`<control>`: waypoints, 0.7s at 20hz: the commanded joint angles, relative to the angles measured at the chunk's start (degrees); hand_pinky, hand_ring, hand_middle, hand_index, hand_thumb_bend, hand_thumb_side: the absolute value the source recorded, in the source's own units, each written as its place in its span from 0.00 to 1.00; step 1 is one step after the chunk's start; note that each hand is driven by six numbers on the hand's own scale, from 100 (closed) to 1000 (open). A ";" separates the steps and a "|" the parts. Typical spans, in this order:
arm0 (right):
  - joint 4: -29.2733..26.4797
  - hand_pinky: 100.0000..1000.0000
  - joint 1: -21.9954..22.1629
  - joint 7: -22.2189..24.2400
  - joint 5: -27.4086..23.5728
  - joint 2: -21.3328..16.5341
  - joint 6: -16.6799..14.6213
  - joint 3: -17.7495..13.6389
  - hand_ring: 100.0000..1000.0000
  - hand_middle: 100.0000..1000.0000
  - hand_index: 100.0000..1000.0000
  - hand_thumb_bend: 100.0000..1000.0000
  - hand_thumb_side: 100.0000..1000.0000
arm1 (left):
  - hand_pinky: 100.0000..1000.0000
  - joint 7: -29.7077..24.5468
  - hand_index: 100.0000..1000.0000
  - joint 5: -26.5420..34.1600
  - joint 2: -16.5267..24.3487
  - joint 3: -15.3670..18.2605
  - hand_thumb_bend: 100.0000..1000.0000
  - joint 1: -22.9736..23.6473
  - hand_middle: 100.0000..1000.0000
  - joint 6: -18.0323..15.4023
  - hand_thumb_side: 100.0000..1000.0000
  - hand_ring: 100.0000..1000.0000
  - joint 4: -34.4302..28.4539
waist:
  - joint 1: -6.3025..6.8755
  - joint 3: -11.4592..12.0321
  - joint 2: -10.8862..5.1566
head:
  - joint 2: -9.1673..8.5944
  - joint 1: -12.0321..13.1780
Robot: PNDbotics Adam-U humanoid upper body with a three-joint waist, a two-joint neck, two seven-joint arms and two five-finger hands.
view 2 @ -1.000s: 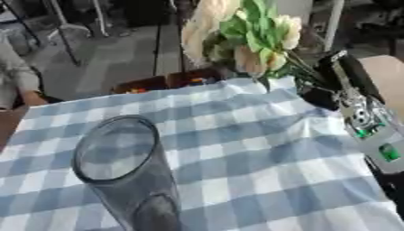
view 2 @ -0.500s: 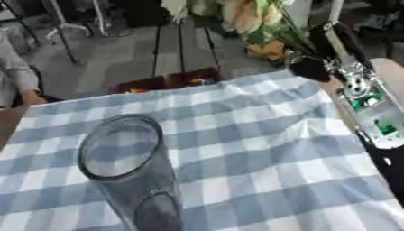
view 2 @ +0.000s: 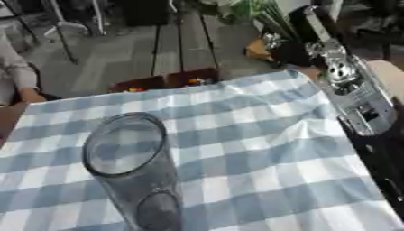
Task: Arrange flowers into the vase.
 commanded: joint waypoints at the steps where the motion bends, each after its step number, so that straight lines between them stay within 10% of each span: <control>1: -1.73 0.17 -2.36 -0.40 -3.14 0.68 1.57 -0.34 0.35 0.00 0.00 0.00 0.08 | 0.42 -0.16 0.85 -0.24 0.69 0.00 0.00 -0.38 0.76 0.12 1.00 0.71 -1.11 | -0.48 0.02 -1.61 | 0.43 0.11; 14: -5.03 0.15 -7.59 -3.66 -11.43 6.53 3.06 -1.20 0.32 0.00 0.00 0.00 0.09 | 0.42 -0.39 0.84 -0.14 0.69 -0.19 0.00 -0.52 0.76 0.18 1.00 0.71 -1.11 | -0.68 0.61 -2.15 | 0.66 -0.05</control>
